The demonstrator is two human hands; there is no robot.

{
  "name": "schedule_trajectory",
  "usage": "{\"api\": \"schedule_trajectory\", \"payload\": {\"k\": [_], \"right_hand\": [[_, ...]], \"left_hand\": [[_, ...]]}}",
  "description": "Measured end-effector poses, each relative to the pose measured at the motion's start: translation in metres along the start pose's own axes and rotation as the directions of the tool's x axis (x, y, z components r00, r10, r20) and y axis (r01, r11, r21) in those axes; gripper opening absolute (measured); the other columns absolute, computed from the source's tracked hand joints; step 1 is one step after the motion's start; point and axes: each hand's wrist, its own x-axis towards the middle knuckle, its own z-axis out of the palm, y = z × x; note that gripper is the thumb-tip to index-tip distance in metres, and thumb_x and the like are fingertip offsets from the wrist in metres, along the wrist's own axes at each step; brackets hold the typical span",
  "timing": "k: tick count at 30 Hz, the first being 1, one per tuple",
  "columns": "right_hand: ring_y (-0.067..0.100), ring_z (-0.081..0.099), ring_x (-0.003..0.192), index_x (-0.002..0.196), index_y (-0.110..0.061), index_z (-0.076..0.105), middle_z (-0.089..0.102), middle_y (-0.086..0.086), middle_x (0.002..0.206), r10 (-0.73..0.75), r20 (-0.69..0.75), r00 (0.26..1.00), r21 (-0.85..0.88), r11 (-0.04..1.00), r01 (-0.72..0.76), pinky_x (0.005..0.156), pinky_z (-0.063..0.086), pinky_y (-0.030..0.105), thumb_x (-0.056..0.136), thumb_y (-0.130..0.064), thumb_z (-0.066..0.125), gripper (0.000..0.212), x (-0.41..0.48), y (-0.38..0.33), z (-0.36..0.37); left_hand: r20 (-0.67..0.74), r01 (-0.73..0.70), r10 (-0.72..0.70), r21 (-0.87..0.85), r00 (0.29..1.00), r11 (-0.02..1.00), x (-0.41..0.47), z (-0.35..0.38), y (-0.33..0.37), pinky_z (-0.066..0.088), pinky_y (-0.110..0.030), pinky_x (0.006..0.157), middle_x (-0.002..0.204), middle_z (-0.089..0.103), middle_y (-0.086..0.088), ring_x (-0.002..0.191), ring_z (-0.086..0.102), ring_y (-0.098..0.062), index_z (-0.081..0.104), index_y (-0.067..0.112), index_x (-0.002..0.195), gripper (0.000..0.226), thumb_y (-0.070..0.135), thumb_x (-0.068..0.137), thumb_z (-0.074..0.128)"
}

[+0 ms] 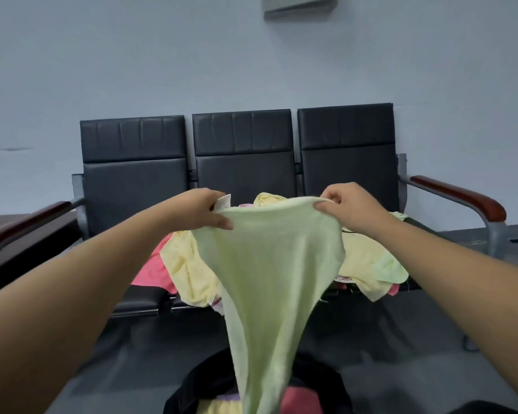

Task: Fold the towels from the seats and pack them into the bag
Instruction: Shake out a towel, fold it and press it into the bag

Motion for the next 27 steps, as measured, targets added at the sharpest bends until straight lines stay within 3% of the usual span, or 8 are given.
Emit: {"api": "schedule_trajectory", "payload": {"k": [4, 10, 15, 18, 21, 24, 27], "right_hand": [[0.017, 0.052, 0.070, 0.086, -0.012, 0.063, 0.058, -0.001, 0.076, 0.010, 0.064, 0.998, -0.158, 0.987, 0.000, 0.063, 0.039, 0.035, 0.097, -0.038, 0.063, 0.028, -0.001, 0.012, 0.004], [0.023, 0.057, 0.079, 0.088, -0.016, 0.054, 0.059, 0.002, 0.087, 0.017, 0.140, 0.990, -0.193, 0.981, 0.010, 0.069, 0.043, 0.038, 0.099, -0.036, 0.060, 0.024, -0.004, 0.023, 0.026], [0.022, 0.061, 0.052, 0.090, -0.022, 0.048, 0.064, 0.007, 0.079, 0.122, 0.122, 0.985, -0.209, 0.973, -0.095, 0.064, 0.054, 0.039, 0.102, -0.028, 0.056, 0.015, -0.004, 0.040, 0.036], [0.021, 0.054, 0.054, 0.090, -0.017, 0.057, 0.061, 0.007, 0.073, 0.189, 0.040, 0.981, -0.084, 0.979, -0.186, 0.054, 0.044, 0.032, 0.099, -0.019, 0.061, 0.011, 0.001, 0.042, 0.039], [0.023, 0.063, 0.057, 0.091, -0.006, 0.067, 0.068, 0.013, 0.068, 0.289, -0.008, 0.957, 0.168, 0.944, -0.284, 0.060, 0.056, 0.036, 0.097, -0.009, 0.063, 0.008, 0.008, 0.040, 0.041], [0.022, 0.070, 0.062, 0.090, 0.001, 0.067, 0.070, 0.021, 0.079, 0.391, -0.023, 0.920, 0.424, 0.837, -0.346, 0.071, 0.062, 0.034, 0.095, 0.003, 0.062, 0.008, 0.013, 0.037, 0.042], [0.020, 0.069, 0.061, 0.089, 0.001, 0.067, 0.068, 0.021, 0.083, 0.446, -0.034, 0.894, 0.553, 0.754, -0.355, 0.065, 0.061, 0.027, 0.092, 0.007, 0.065, 0.006, 0.016, 0.029, 0.043]], "left_hand": [[-0.035, 0.028, -0.030, -0.046, 0.999, 0.999, 0.000, -0.002, -0.019, 0.037, -0.027, 0.056, 0.073, 0.061, -0.010, 0.062, 0.051, -0.018, 0.064, 0.006, 0.085, 0.040, 0.044, 0.083, 0.079], [-0.071, 0.061, -0.069, -0.104, 0.995, 0.993, -0.003, 0.001, -0.049, 0.037, -0.031, 0.061, 0.069, 0.057, -0.003, 0.061, 0.046, -0.017, 0.063, 0.015, 0.077, 0.032, 0.043, 0.083, 0.078], [-0.052, 0.076, -0.086, -0.178, 0.995, 0.981, -0.012, 0.006, -0.064, 0.036, -0.025, 0.057, 0.067, 0.059, 0.006, 0.057, 0.047, -0.006, 0.070, 0.014, 0.083, 0.028, 0.041, 0.089, 0.072], [-0.044, 0.074, -0.096, -0.352, 0.994, 0.933, -0.019, 0.011, -0.064, 0.041, -0.021, 0.058, 0.060, 0.062, 0.013, 0.052, 0.051, 0.002, 0.071, 0.015, 0.082, 0.032, 0.041, 0.097, 0.059], [0.014, 0.119, -0.124, -0.423, 0.992, 0.898, -0.020, 0.015, -0.065, 0.047, -0.024, 0.063, 0.065, 0.065, 0.007, 0.058, 0.057, -0.006, 0.074, 0.016, 0.086, 0.041, 0.049, 0.099, 0.052], [0.025, 0.150, -0.148, -0.227, 0.989, 0.962, -0.012, 0.017, -0.070, 0.039, -0.029, 0.063, 0.063, 0.056, 0.004, 0.060, 0.048, -0.013, 0.071, 0.015, 0.082, 0.037, 0.046, 0.098, 0.059], [0.004, 0.153, -0.153, 0.033, 0.988, 0.988, -0.007, 0.016, -0.069, 0.044, -0.029, 0.061, 0.067, 0.060, 0.003, 0.058, 0.054, -0.015, 0.070, 0.013, 0.085, 0.029, 0.035, 0.100, 0.059]]}}
